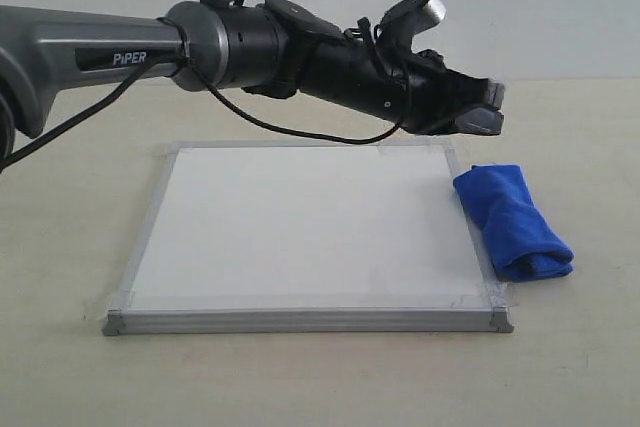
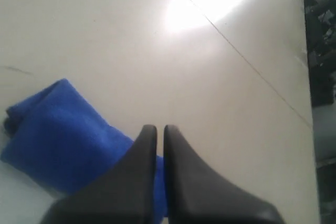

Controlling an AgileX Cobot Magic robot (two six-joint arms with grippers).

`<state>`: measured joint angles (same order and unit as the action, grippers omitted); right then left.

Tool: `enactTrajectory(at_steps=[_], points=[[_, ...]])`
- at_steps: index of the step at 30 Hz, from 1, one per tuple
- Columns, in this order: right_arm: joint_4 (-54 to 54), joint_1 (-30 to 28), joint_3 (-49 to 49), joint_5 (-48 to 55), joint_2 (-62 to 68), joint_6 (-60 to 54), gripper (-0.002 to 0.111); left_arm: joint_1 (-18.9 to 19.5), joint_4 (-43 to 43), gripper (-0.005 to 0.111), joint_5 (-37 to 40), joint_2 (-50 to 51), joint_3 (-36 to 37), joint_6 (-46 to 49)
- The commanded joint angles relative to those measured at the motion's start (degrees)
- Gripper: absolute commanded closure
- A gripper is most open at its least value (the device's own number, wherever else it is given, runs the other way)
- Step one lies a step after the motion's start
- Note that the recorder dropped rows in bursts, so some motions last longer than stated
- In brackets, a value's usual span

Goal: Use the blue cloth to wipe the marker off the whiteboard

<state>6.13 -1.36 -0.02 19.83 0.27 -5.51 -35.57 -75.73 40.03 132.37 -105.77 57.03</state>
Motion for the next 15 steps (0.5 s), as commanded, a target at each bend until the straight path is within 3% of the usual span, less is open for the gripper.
enactTrajectory(at_steps=[1, 9, 12, 15], points=[[-0.5, -0.1, 0.0, -0.3, -0.3, -0.3, 0.108, 2.3, -0.2, 0.102, 2.7, -3.1, -0.3, 9.8], [-0.5, -0.1, 0.0, -0.3, -0.3, -0.3, 0.108, 9.2, -0.2, 0.102, 17.6, -8.4, 1.4, 13.4], [-0.5, -0.1, 0.0, -0.3, -0.3, -0.3, 0.108, 11.0, -0.2, 0.102, 17.6, -11.9, 6.0, 13.5], [-0.5, -0.1, 0.0, -0.3, -0.3, -0.3, 0.108, 11.2, 0.7, 0.102, 10.9, -17.0, 12.5, 14.0]])
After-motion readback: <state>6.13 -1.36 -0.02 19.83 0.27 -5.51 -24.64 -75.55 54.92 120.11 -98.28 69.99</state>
